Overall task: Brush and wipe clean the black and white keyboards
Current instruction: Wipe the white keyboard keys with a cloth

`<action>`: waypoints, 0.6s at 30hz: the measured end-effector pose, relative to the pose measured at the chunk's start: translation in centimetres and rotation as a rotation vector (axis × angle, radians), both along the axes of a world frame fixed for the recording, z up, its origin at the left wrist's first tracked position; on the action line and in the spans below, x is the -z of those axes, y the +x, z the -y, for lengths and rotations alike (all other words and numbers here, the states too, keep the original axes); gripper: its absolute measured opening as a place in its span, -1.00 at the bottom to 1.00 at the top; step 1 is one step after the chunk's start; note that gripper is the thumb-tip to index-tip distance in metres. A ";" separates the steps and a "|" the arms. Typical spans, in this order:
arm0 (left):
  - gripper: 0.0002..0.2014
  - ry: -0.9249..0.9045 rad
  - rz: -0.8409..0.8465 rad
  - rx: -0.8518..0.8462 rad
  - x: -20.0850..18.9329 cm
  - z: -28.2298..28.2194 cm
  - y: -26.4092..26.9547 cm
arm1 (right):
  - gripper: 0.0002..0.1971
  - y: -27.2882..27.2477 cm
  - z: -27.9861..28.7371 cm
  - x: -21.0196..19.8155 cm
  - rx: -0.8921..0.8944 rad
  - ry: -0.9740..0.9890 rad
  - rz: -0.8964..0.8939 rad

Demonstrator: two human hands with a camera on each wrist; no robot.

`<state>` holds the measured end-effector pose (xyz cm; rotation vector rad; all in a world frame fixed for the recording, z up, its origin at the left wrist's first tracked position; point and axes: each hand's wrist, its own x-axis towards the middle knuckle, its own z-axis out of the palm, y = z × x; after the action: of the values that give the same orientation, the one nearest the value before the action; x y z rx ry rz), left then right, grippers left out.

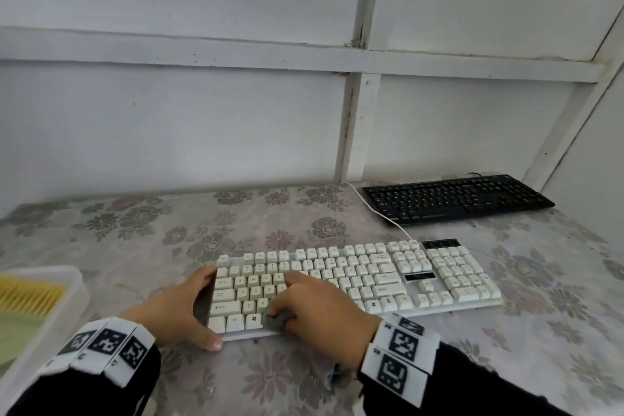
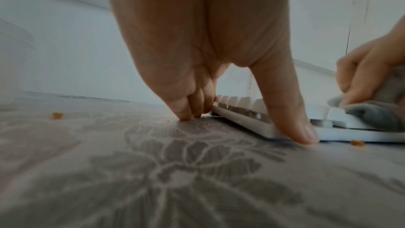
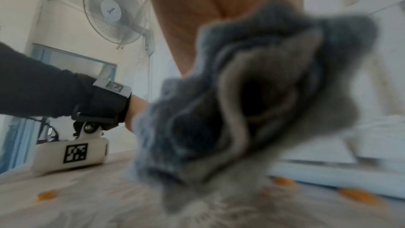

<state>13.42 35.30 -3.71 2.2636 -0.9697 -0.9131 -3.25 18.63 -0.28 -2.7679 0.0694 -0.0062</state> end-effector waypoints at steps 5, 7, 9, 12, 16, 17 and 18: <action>0.32 -0.001 0.002 0.001 -0.1 0.1 -0.2 | -0.79 -3.8 4.2 -0.5 0.134 0.008 -0.038; 0.30 0.001 0.000 0.000 -0.1 0.2 -0.2 | -0.77 -4.8 5.5 -0.6 0.170 -0.013 -0.076; 0.31 0.017 0.011 -0.005 -0.1 0.3 -0.2 | -0.76 -4.8 6.0 -1.0 0.183 -0.047 -0.110; 0.32 0.022 0.017 -0.011 -0.1 0.3 -0.3 | -0.77 -3.4 4.6 -2.7 0.158 -0.053 -0.066; 0.36 0.000 -0.002 0.002 0.2 -0.1 0.1 | -0.72 0.6 -0.2 -3.6 0.002 0.101 0.038; 0.38 -0.013 0.002 0.008 0.3 -0.1 0.3 | -0.72 1.8 -1.4 -3.2 -0.035 0.104 0.044; 0.40 -0.020 0.011 0.009 0.4 -0.1 0.3 | -0.72 2.8 -2.4 -2.6 -0.062 0.090 0.028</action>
<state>13.76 35.42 -4.16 2.2513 -0.9905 -0.8921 -0.44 21.04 2.28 -2.6781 -0.0232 -0.0253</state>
